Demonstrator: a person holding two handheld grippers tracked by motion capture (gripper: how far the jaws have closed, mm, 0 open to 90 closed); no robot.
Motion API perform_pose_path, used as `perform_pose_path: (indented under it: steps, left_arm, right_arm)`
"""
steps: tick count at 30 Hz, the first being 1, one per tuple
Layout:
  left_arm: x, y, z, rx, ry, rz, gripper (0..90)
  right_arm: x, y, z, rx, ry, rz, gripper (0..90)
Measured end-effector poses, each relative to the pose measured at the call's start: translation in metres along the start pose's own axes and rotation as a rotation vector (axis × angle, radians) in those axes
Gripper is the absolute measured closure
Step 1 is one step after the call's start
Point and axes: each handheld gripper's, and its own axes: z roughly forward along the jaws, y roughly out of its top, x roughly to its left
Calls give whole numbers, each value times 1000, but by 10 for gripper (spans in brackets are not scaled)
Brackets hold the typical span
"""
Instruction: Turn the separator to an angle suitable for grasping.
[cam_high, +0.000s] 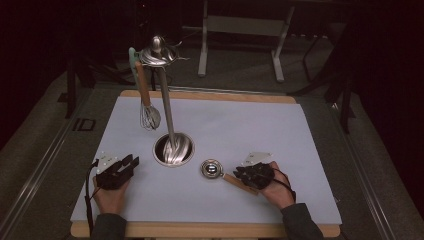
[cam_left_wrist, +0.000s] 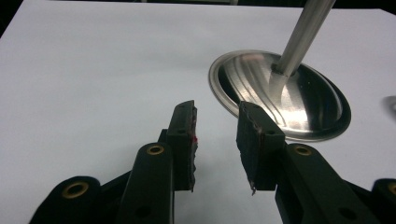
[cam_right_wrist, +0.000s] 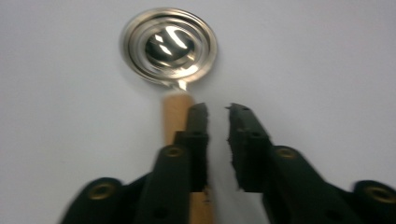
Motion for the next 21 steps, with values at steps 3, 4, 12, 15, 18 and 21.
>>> perform_pose_path:
  steps: [3, 4, 12, 15, 18, 21]
  left_arm:
    - [-1, 0, 0, 2, 3, 3, 677]
    - [-1, 0, 0, 3, 4, 3, 677]
    - [-1, 0, 0, 1, 1, 6, 673]
    - [-1, 0, 0, 1, 1, 7, 673]
    - [-1, 0, 1, 3, 2, 6, 673]
    - [-1, 0, 0, 4, 3, 8, 671]
  right_arm:
    - [14, 8, 7, 1, 24, -70, 892]
    - [17, 10, 10, 6, 36, -92, 893]
    - [41, 26, 39, 66, 69, -181, 894]
    - [43, 28, 45, 73, 84, -188, 893]
    - [50, 34, 49, 56, 118, -203, 892]
    - [56, 42, 55, 55, 121, -233, 887]
